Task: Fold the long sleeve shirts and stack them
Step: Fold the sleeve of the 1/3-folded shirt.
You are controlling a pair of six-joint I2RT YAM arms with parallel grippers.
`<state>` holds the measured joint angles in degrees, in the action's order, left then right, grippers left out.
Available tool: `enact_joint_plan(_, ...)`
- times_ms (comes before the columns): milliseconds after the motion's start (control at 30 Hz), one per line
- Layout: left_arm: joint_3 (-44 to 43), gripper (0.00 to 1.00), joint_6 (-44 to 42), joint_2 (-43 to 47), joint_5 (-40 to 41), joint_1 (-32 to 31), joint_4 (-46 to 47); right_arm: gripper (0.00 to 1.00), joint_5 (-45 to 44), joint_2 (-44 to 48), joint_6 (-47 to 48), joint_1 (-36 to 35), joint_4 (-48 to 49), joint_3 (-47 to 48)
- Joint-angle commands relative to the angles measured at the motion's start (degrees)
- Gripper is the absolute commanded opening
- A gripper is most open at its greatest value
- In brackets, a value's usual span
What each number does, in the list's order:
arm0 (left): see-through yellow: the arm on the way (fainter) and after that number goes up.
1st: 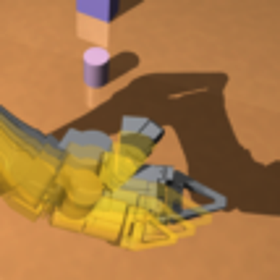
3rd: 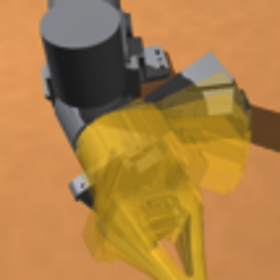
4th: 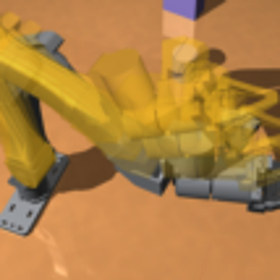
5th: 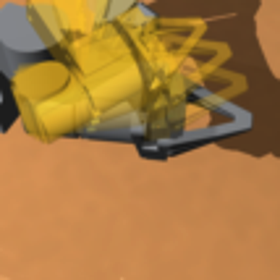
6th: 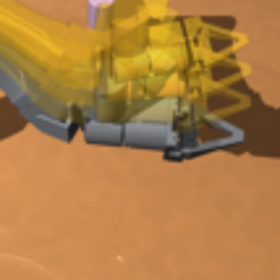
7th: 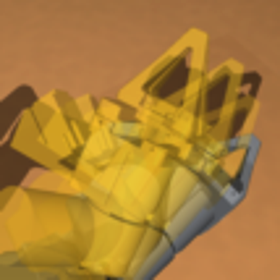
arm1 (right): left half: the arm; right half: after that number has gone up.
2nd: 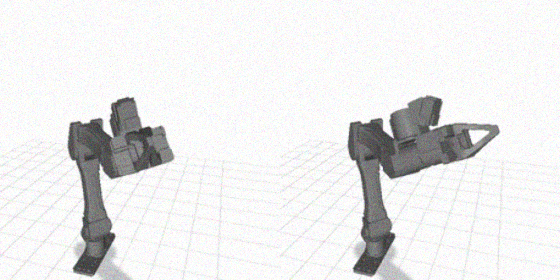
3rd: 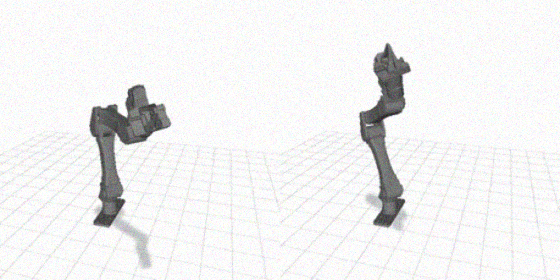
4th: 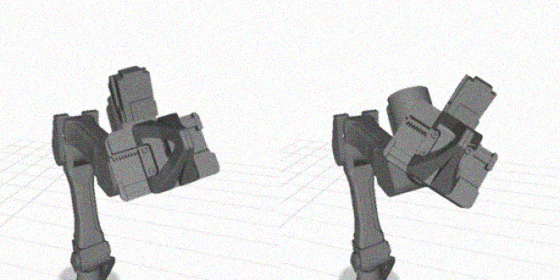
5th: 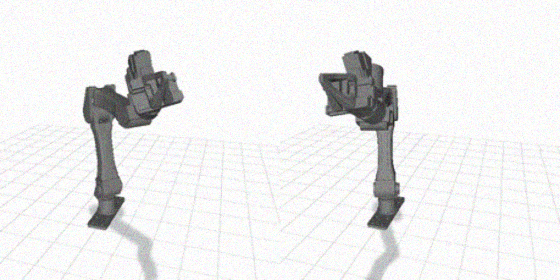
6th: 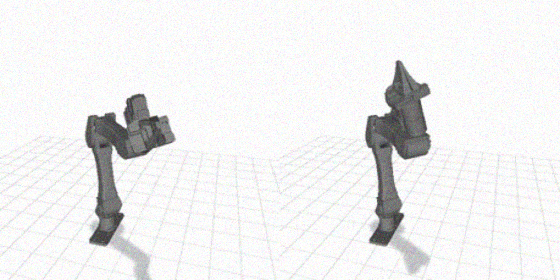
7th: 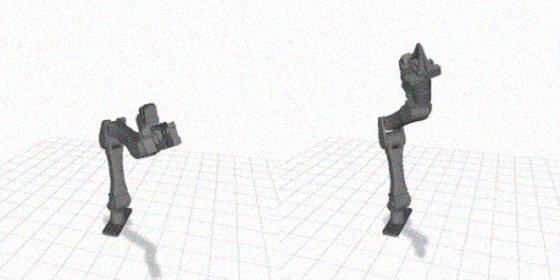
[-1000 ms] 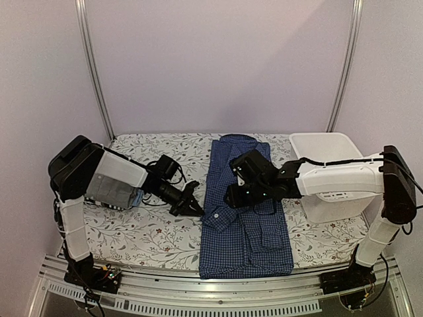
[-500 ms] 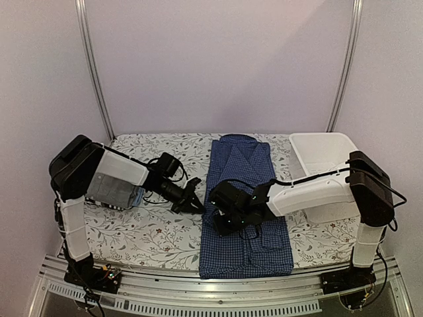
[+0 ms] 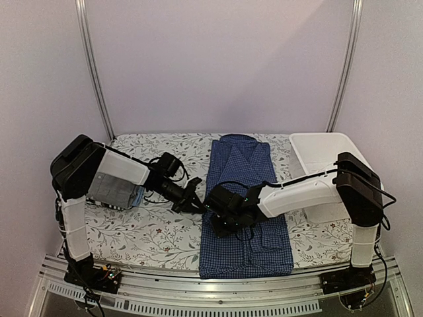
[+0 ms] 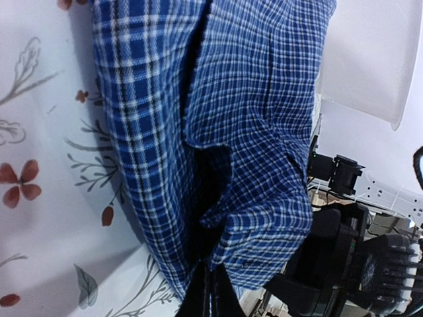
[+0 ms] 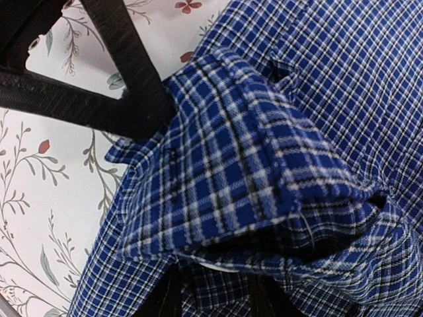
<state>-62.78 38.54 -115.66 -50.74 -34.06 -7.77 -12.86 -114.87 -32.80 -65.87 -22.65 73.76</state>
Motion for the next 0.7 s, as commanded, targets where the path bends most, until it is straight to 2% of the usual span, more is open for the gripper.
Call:
enact_joint_plan(0, -1.4, 0.01, -1.6, -1.2, -0.3, 0.1, -0.8, 0.31, -1.5, -1.0, -1.1, -0.7, -3.2, 0.9)
enact_joint_plan(100, -1.6, 0.01, -1.9, -1.0, -0.3, 0.1, -1.2, 0.26, -2.3, -0.4, -1.5, -0.8, -4.2, 1.1)
enact_joint_plan(367, -2.1, 0.01, -3.6, -0.3, -0.1, -0.2, -3.6, 0.00, -3.2, 1.9, -0.9, -0.7, -5.8, 2.0)
enact_joint_plan(667, -2.6, 0.01, -3.5, 2.4, -0.7, -2.0, -5.6, 0.00, -1.8, 5.8, 1.2, -0.7, -12.8, 4.9)
